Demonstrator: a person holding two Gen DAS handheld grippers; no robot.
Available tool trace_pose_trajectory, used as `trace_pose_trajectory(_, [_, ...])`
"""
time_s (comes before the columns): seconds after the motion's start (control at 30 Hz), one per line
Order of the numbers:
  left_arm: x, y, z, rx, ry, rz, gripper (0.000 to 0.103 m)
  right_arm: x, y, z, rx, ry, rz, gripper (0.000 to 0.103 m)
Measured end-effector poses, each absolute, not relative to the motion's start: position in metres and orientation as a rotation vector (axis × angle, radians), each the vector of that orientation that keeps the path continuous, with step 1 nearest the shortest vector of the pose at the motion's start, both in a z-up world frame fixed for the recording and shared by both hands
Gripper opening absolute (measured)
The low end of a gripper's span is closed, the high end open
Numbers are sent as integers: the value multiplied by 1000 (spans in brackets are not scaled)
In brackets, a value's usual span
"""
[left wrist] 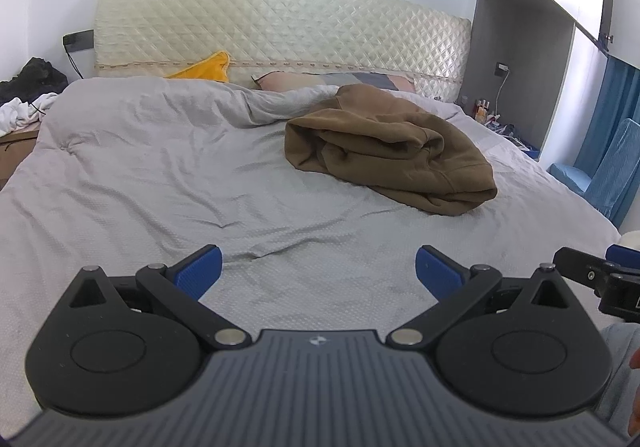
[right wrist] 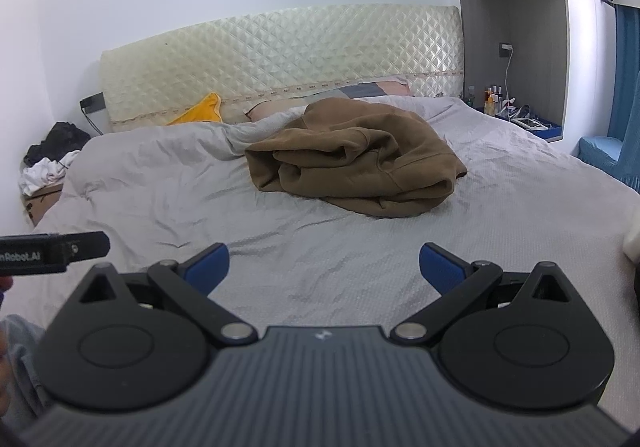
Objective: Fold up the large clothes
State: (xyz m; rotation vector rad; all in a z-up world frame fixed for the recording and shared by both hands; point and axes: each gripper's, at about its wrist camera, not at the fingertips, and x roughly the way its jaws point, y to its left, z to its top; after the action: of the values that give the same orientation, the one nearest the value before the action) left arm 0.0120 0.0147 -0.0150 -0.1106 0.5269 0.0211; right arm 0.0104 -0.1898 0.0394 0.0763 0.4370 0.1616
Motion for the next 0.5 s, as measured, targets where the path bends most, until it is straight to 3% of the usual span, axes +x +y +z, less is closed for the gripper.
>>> trace_pose_trajectory(0.5, [15,15,-19,-110,536,36,103,14,-188,34,85,461,169,103])
